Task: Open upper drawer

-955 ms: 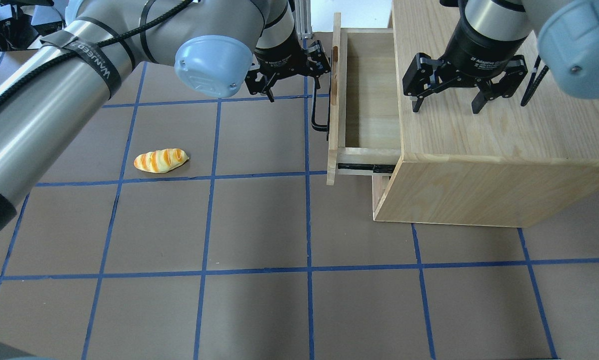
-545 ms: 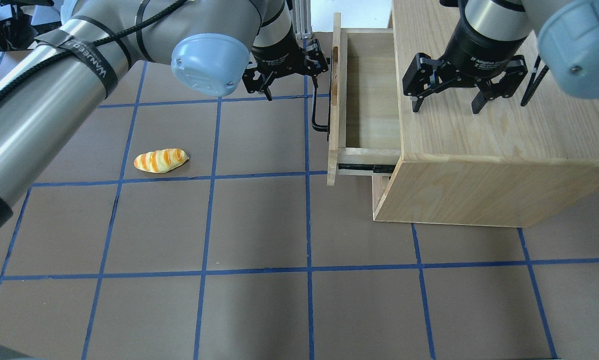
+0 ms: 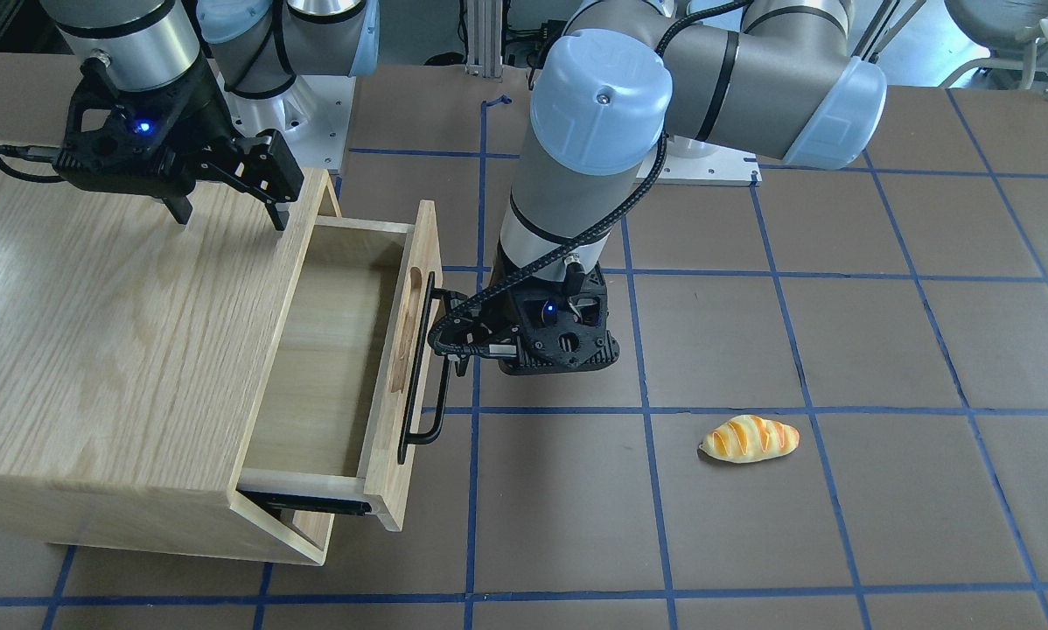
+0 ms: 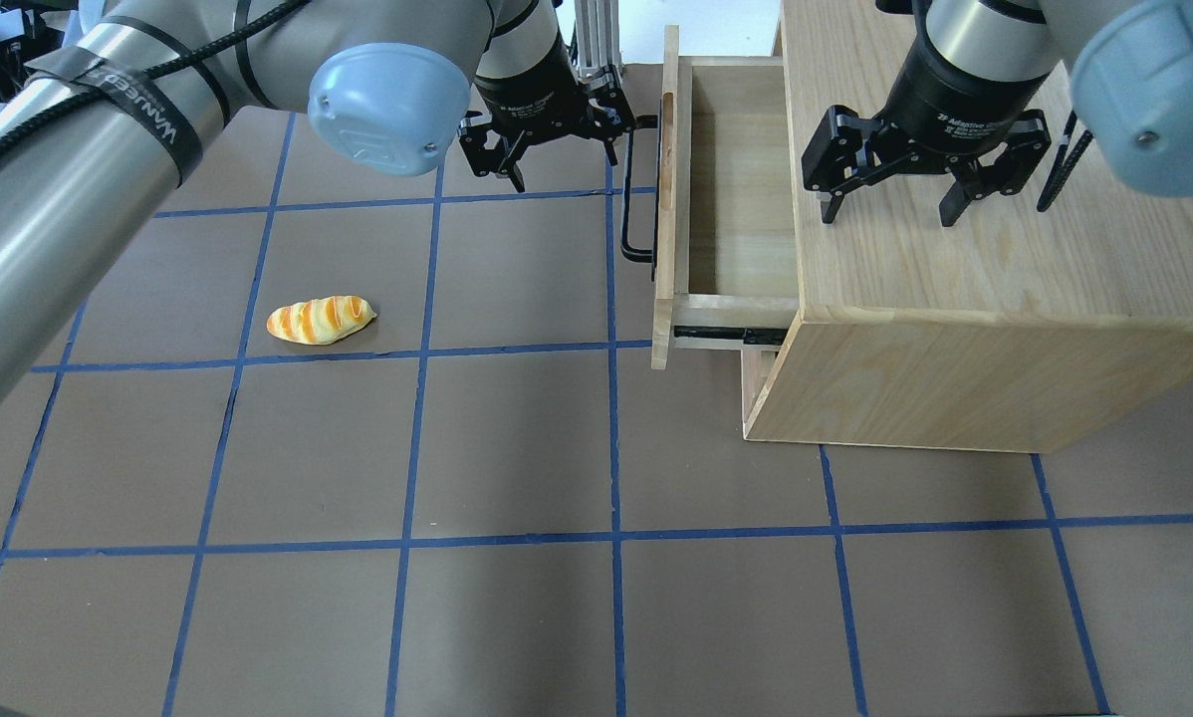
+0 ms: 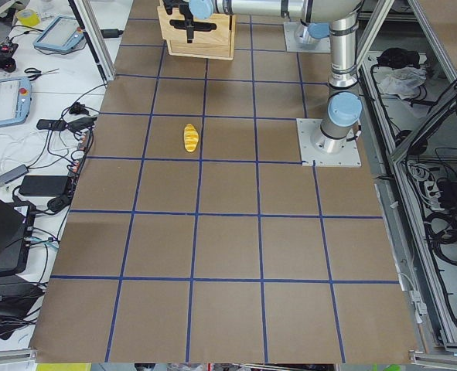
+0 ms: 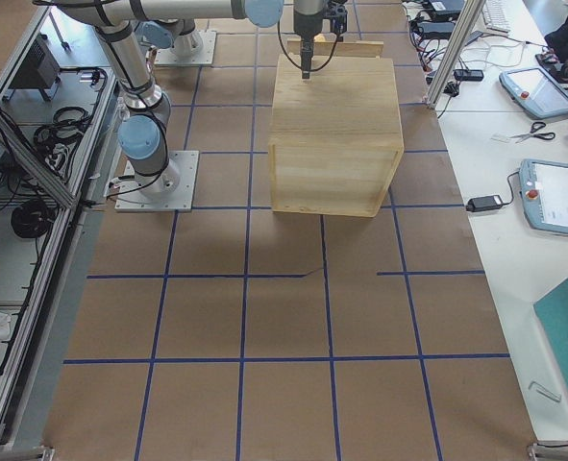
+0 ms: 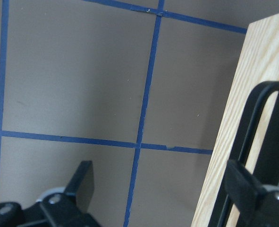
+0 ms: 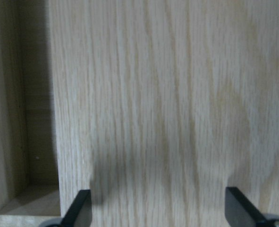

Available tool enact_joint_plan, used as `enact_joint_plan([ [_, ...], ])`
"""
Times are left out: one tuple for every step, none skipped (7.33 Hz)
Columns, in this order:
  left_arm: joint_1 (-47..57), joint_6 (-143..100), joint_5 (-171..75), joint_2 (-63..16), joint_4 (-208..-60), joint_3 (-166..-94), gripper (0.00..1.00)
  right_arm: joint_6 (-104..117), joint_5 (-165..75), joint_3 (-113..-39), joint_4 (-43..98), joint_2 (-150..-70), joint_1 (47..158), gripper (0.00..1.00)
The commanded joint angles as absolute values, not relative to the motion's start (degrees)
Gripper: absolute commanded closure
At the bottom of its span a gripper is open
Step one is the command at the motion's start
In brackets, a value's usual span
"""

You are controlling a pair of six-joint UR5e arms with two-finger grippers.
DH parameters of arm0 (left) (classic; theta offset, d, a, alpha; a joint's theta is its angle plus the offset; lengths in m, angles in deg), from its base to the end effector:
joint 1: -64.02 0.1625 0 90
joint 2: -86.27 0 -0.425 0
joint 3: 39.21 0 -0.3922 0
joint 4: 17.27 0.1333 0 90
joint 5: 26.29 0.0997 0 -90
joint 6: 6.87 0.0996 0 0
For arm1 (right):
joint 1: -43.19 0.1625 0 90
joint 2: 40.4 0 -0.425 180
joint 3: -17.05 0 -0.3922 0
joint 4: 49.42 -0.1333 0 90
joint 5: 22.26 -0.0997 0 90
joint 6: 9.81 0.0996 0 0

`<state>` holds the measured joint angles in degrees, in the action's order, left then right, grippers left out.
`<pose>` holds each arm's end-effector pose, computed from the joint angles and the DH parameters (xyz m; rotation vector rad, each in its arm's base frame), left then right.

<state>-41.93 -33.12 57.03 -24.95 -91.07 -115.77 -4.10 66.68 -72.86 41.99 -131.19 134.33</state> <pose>-0.3194 -0.5905 0.4223 0.2545 -2.9660 0.1419 0.1449 -0.4871 0.4980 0.1238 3.1177 -0.0605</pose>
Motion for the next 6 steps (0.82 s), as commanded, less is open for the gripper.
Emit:
enact_joint_plan([
  [-42.2, -34.0, 56.6, -25.3, -91.3, -116.0, 0.0, -4.1, 66.7, -72.9, 42.0, -131.2, 134.3, 0.0],
  [-41.8, -33.0, 57.3, -24.5, -91.4, -115.8, 0.0, -4.1, 66.7, -72.9, 42.0, -131.2, 134.3, 0.0],
  [-40.3, -29.6, 57.5, -23.5, -94.0, -115.3, 0.0, -4.1, 66.7, -72.9, 42.0, -131.2, 134.3, 0.0],
  [-36.6, -27.5, 58.2, -21.9, -96.5, -115.2, 0.0, -4.1, 66.7, -72.9, 42.0, -131.2, 134.3, 0.0],
  [-34.5, -20.9, 60.3, -20.0, -99.3, -114.8, 0.0, -4.1, 66.7, -72.9, 42.0, -131.2, 134.3, 0.0],
  [-33.0, -14.8, 63.7, -18.2, -100.0, -115.2, 0.0, -4.1, 66.7, -72.9, 42.0, -131.2, 134.3, 0.0],
])
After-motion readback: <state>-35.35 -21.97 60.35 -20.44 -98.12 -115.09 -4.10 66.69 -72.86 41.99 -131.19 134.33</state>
